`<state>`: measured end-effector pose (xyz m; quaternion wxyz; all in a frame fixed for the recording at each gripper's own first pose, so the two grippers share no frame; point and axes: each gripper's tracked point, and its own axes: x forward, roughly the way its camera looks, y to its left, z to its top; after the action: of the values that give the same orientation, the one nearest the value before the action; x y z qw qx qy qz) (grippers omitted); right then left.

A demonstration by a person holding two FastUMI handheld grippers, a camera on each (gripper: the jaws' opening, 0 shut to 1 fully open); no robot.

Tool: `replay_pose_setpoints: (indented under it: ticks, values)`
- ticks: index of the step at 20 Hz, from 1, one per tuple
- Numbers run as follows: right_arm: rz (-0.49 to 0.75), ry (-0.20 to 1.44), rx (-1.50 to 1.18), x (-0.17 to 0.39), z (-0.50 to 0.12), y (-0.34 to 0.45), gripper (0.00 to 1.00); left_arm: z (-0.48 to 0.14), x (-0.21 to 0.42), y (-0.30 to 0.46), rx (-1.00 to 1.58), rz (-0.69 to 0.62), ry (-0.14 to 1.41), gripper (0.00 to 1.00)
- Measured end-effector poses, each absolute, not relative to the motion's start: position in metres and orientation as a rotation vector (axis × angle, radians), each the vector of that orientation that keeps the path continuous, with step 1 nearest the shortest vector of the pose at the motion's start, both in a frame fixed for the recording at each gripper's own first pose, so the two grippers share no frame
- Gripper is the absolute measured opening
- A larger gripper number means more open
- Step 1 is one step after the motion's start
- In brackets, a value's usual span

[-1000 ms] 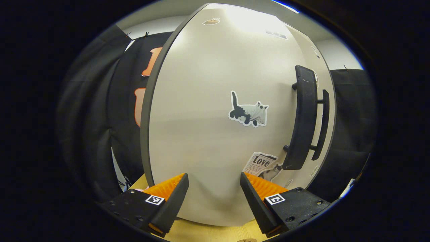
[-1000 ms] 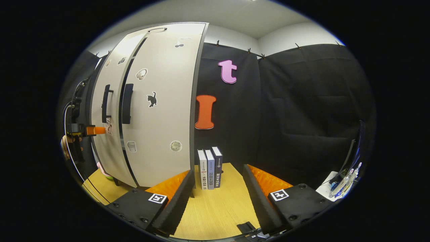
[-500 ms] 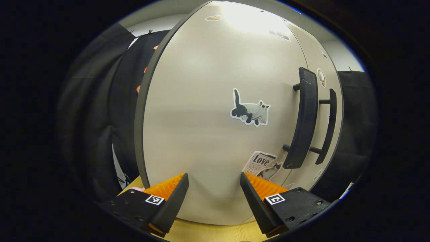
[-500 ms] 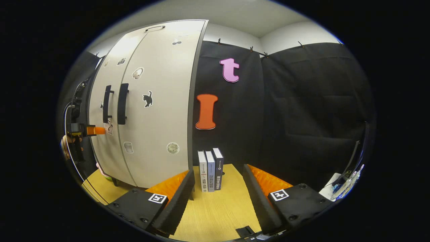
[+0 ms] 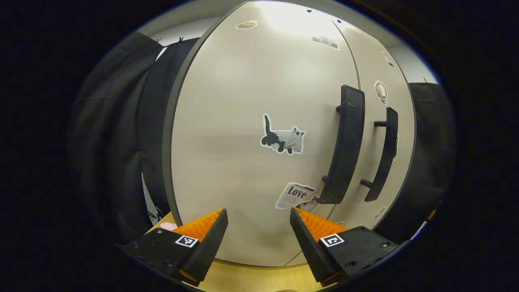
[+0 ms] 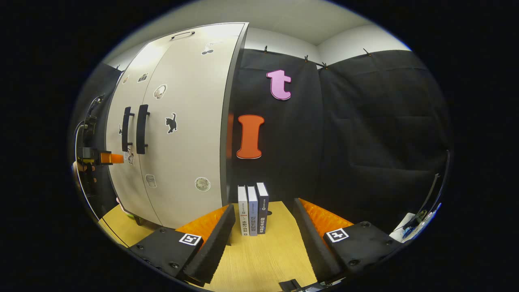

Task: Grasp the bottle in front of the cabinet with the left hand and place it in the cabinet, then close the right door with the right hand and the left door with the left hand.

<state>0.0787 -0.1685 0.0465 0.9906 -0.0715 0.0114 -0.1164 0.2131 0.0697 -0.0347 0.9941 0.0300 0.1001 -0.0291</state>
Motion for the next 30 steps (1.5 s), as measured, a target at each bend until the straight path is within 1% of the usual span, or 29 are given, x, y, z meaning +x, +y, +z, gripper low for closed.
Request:
replay_pose_setpoints:
  ticks: [8,15,22,30]
  values:
    - [-0.152,0.0,-0.12,0.075,0.085,-0.169,0.95,0.033,0.149,0.054,0.057,-0.053,0.137,0.94]
    - [-0.11,-0.036,-0.128,0.06,0.12,-0.173,0.95,0.09,0.076,0.043,-0.026,-0.063,0.063,0.95]
    - [-0.083,-0.035,-0.122,0.052,0.125,-0.18,0.95,0.114,0.037,0.052,-0.01,0.0,0.014,0.94]
    - [-0.05,-0.052,-0.125,0.051,0.13,-0.184,0.95,0.119,0.024,0.05,0.016,0.047,0.012,0.94]
